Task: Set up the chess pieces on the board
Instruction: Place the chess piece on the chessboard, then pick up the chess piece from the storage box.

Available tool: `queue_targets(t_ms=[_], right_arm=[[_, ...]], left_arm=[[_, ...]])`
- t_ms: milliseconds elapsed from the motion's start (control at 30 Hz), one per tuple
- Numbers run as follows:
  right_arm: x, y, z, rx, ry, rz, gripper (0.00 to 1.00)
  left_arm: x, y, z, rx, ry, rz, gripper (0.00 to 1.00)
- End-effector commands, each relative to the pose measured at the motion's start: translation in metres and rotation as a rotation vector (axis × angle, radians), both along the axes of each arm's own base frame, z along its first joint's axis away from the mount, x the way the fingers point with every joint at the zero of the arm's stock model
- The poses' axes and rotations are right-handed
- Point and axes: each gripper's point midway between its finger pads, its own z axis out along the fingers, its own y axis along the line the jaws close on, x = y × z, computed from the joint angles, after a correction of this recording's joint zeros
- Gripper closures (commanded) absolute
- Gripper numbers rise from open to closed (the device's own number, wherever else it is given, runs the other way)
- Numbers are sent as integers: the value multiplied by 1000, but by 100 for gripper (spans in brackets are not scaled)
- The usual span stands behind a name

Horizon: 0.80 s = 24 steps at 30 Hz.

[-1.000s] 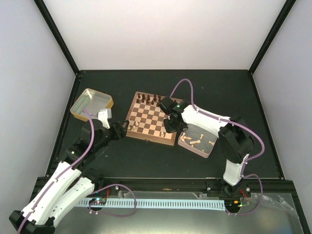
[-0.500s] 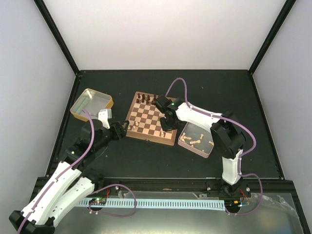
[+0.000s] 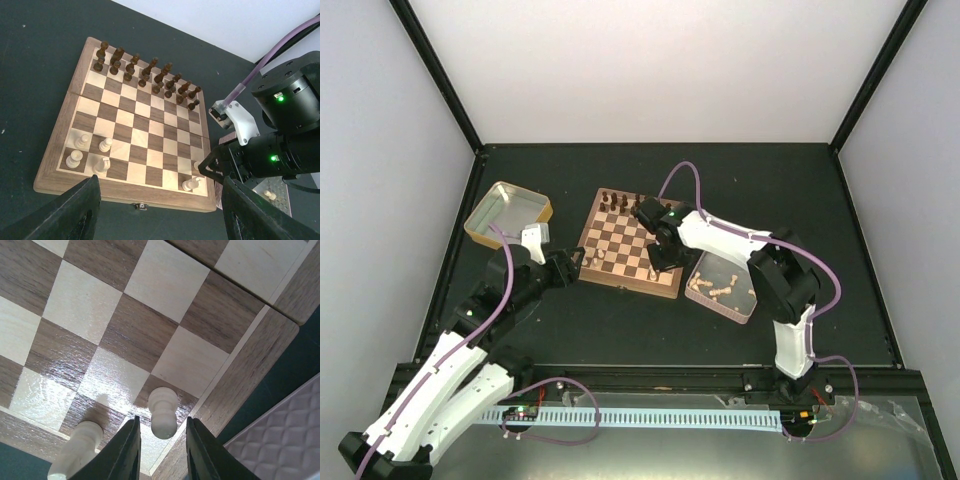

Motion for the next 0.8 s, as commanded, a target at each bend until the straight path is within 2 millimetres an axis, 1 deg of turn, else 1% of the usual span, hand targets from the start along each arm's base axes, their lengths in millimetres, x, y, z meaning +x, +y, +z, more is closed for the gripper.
queue_targets(t_ms=[0,100,167,233,400,467,500,567,667,767], right_arm=[[7,3,21,23,-59,-15,73],[12,-3,42,53,-136,-68,71],[15,-17,55,64,-197,-132,70],[15,-38,63,83,-248,-217,70],[2,-109,68,107,-330,-440,69],[-10,-136,53,86,-322,-504,65],[-13,-145,48,82,-313,-524,63],[-20,-156,35,77,-283,-542,63],[-23,-156,20,105,-239,-548,62],[-23,-158,4,92,-209,-566,62]], left_arm=[[-1,2,15,-1,-28,3,32],[-1,2,16,-1,-32,-3,32],[-1,-1,18,-5,-37,-16,32],[-1,-4,19,-10,-39,-34,32],[-1,-17,27,-40,-64,-100,32],[0,-22,29,-53,-73,-119,32],[1,-24,31,-59,-79,-128,32],[3,-27,34,-71,-88,-138,32],[6,-31,36,-84,-87,-144,32],[8,-34,38,-93,-76,-153,32]])
